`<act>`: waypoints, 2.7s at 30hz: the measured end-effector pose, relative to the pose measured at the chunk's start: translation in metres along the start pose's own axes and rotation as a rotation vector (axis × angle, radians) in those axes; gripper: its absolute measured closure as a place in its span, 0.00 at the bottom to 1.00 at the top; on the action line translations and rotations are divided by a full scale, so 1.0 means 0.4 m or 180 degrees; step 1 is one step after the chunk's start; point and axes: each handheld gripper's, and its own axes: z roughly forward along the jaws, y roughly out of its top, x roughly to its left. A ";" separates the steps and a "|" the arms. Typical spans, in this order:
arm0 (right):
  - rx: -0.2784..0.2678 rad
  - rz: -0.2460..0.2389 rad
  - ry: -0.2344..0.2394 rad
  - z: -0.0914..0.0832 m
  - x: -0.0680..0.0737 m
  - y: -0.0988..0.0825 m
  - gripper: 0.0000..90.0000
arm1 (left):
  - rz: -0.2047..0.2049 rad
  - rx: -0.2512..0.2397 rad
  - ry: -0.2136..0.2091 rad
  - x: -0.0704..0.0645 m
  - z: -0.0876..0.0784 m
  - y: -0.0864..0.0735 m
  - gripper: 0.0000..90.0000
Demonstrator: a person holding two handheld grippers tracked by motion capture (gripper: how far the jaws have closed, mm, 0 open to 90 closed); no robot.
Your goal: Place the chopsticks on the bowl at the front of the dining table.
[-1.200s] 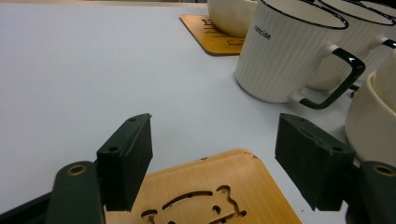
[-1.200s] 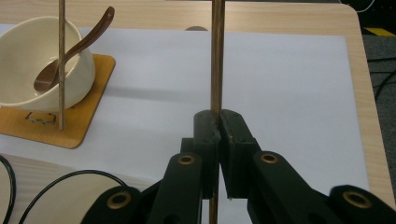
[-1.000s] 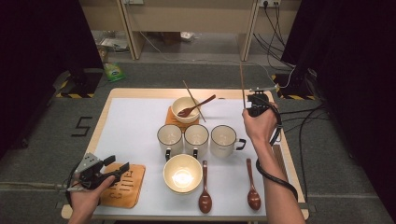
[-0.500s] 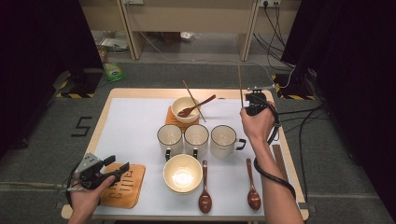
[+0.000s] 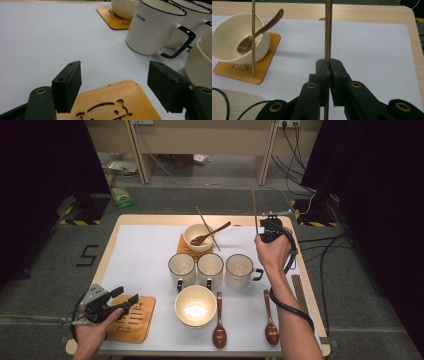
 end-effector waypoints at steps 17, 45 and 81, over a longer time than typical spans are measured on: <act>-0.0009 0.0010 0.0032 0.009 0.016 0.010 0.95 | -0.0007 0.0002 -0.0007 0.000 0.001 0.000 0.30; 0.0001 -0.0024 0.0049 0.023 0.036 0.023 0.95 | 0.0000 0.0004 0.0001 0.001 -0.001 0.001 0.30; 0.0022 -0.0077 0.0102 0.052 0.069 0.031 0.95 | 0.0004 0.0005 -0.0003 0.001 -0.001 0.001 0.30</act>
